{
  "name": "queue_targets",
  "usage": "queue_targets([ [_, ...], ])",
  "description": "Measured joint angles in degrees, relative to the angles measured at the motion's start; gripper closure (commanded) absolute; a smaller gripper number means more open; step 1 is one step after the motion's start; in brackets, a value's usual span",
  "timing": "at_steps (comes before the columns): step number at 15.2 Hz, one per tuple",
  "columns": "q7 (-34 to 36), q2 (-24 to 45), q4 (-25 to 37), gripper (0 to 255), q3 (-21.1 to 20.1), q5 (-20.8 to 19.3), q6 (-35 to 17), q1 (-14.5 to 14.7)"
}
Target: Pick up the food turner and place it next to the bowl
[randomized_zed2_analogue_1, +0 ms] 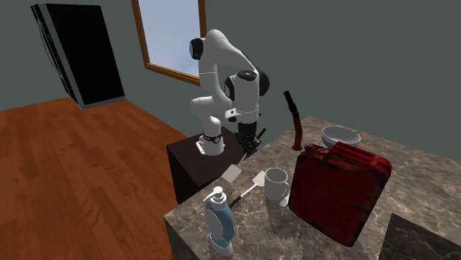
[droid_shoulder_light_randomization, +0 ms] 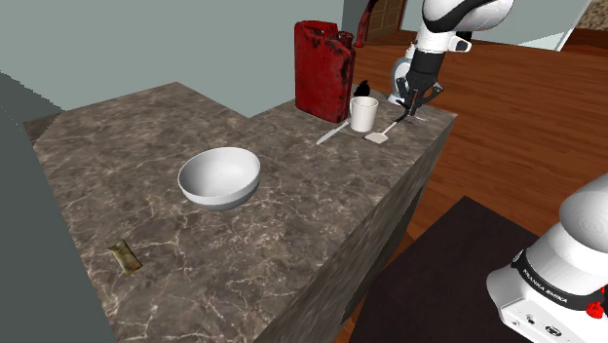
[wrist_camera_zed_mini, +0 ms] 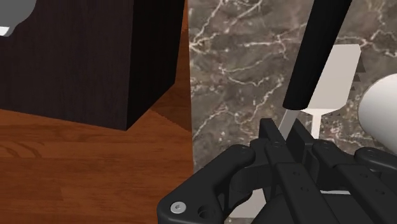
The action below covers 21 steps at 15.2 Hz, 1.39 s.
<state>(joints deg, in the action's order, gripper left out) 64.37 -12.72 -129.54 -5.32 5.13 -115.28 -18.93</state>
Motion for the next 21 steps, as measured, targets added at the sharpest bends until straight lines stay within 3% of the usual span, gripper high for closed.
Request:
queue_targets([
  [9,0.86,-2.15,4.19,255,-0.2,0.05,6.3,0.22],
  [21,14.64,-11.97,-3.43,255,-9.89,5.45,7.05,7.19],
])
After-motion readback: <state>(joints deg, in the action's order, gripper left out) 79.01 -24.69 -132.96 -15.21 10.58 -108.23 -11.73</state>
